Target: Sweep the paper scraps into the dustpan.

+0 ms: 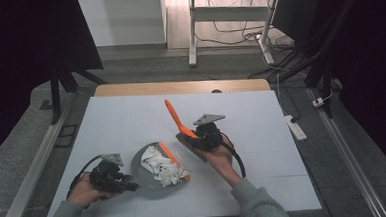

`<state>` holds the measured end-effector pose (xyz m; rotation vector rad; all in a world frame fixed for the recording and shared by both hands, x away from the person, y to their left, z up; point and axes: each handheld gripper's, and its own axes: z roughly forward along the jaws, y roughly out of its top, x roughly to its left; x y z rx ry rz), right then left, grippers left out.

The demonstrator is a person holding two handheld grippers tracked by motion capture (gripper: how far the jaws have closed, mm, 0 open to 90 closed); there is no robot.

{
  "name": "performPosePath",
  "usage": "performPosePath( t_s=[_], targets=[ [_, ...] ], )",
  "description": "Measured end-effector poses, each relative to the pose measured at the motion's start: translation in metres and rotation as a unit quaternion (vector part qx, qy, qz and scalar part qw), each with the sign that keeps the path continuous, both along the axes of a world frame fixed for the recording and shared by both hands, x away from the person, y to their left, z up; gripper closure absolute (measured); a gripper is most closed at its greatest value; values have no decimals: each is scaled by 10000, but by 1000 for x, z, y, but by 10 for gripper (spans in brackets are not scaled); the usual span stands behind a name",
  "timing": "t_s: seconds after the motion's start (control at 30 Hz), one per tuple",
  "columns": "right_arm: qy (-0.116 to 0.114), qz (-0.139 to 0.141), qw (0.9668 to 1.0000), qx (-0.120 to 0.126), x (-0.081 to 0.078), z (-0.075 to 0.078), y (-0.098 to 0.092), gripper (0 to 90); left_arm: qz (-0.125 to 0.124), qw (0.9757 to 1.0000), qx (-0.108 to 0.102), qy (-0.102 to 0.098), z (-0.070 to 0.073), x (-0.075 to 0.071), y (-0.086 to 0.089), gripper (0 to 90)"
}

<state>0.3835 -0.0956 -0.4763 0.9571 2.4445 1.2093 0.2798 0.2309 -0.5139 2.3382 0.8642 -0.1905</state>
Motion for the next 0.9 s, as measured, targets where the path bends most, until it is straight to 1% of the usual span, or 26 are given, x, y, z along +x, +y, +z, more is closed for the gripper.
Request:
performPosePath(
  t_s=[0.03,0.07,0.1,0.13,0.2,0.23,0.27,0.4,0.5,0.53,0.57,0.6,0.63,0.7,0.73,0.8,0.87,0.9],
  targets=[
    [53,-3,10000,-44,0,-3,0,702,5,10000,2,-2,0,0,0,611],
    [53,-3,10000,-44,0,-3,0,702,9,10000,8,-8,0,-1,-1,611],
    [123,-33,9998,-165,-1,-7,3,701,14,10000,7,-6,1,-1,-1,611],
    [123,-33,9998,-165,-1,-7,3,701,17,10000,11,-7,1,-1,-2,611],
    [170,-16,9995,-251,-2,-10,7,702,10,10000,24,-15,1,-2,-2,611],
    [182,42,9992,-365,-5,-13,13,702,12,10000,23,-14,1,-2,-2,611],
    [182,42,9992,-365,-5,-13,13,702,13,10000,21,-12,1,-2,-2,611],
    [131,157,9990,-400,-11,-15,27,702,9,10000,17,-8,1,-3,-3,611],
    [145,205,9989,-397,-15,-15,32,701,-1,10000,13,-9,0,-3,-3,611],
    [119,222,9989,-401,-17,-15,34,702,1,10000,12,-9,0,-3,-3,611],
    [189,286,9990,-297,-20,-16,38,701,4,10000,17,-7,0,-3,-3,611],
    [189,286,9990,-297,-20,-16,38,701,2,10000,15,-6,0,-3,-3,611],
    [181,296,9990,-285,-22,-16,41,701,3,10000,15,-5,0,-3,-3,611],
    [91,342,9989,-297,-26,-16,45,701,8,10000,16,-5,0,-3,-3,611],
    [135,393,9990,-138,-30,-14,49,702,12,10000,7,-6,0,-3,-3,611],
    [247,526,9983,25,-33,-12,52,701,21,10000,-22,2,-1,-3,-2,611],
    [339,679,9970,141,-37,-10,57,701,21,10000,-27,5,-1,-3,-2,611],
    [339,679,9970,141,-37,-10,57,701,20,10000,-27,5,-1,-3,-2,611]
  ],
)
